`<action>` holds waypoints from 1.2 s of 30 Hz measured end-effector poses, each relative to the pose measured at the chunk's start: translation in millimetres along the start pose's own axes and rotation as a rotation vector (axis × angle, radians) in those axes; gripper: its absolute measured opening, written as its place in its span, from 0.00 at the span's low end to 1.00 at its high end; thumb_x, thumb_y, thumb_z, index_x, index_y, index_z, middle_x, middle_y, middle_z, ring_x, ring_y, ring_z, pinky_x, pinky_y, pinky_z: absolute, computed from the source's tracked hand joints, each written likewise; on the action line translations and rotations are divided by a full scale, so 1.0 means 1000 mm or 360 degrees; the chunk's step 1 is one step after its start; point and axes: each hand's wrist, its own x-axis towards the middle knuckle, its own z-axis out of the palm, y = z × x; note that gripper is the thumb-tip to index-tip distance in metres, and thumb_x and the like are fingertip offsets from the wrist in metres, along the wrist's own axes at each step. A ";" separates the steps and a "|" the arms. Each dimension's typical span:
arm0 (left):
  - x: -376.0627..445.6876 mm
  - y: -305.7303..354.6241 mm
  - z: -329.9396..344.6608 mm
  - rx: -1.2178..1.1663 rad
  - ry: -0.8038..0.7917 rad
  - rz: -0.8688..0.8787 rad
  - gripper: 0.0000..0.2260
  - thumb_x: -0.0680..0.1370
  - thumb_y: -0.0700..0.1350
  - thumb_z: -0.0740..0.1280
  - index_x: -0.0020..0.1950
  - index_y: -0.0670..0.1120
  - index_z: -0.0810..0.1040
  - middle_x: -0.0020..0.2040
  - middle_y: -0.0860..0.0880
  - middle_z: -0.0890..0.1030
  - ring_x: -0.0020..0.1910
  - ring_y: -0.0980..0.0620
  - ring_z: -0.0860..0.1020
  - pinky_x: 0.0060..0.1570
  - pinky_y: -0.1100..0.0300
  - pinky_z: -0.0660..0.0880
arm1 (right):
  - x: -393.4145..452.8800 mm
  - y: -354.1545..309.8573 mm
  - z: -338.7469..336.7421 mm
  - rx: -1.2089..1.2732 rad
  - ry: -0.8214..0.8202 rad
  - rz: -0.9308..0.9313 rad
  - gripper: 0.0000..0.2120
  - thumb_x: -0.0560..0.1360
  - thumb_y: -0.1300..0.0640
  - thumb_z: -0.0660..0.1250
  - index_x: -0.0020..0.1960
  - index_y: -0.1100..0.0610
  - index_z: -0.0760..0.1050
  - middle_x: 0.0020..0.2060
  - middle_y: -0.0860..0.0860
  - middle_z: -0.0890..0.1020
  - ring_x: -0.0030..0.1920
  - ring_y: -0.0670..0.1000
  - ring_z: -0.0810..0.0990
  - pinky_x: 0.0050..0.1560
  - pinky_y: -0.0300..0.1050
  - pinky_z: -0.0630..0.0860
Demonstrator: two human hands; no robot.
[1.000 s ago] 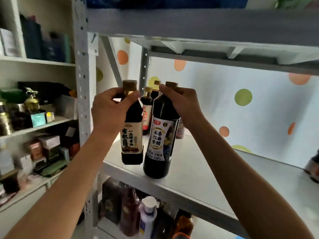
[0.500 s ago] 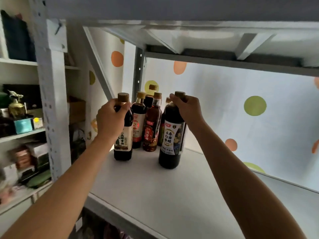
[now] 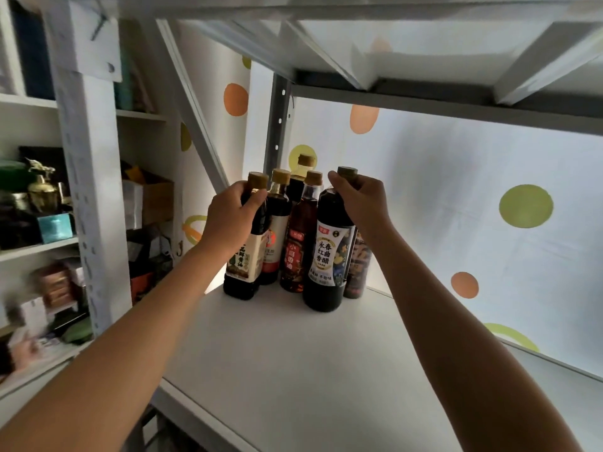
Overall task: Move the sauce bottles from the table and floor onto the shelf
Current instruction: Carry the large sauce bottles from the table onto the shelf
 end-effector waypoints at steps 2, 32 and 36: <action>0.004 -0.002 0.003 -0.0023 -0.0039 0.0005 0.18 0.81 0.56 0.60 0.63 0.46 0.76 0.53 0.48 0.82 0.52 0.50 0.79 0.50 0.56 0.76 | 0.001 0.001 0.000 -0.0027 0.0006 -0.0021 0.19 0.72 0.40 0.72 0.52 0.54 0.84 0.42 0.48 0.86 0.44 0.50 0.86 0.51 0.55 0.83; -0.146 0.011 -0.051 0.0486 -0.0059 0.0357 0.24 0.84 0.55 0.48 0.78 0.47 0.56 0.78 0.47 0.59 0.78 0.48 0.53 0.76 0.49 0.53 | -0.204 -0.006 0.061 -0.0772 0.0128 -0.0492 0.22 0.81 0.51 0.63 0.73 0.57 0.67 0.71 0.52 0.71 0.74 0.52 0.63 0.76 0.54 0.60; -0.197 0.010 -0.072 0.0591 -0.0150 0.0411 0.23 0.85 0.51 0.48 0.79 0.47 0.53 0.79 0.49 0.54 0.78 0.54 0.44 0.76 0.53 0.44 | -0.250 -0.003 0.068 -0.0796 0.0011 -0.0456 0.23 0.82 0.55 0.63 0.75 0.59 0.66 0.73 0.54 0.70 0.75 0.54 0.63 0.75 0.57 0.60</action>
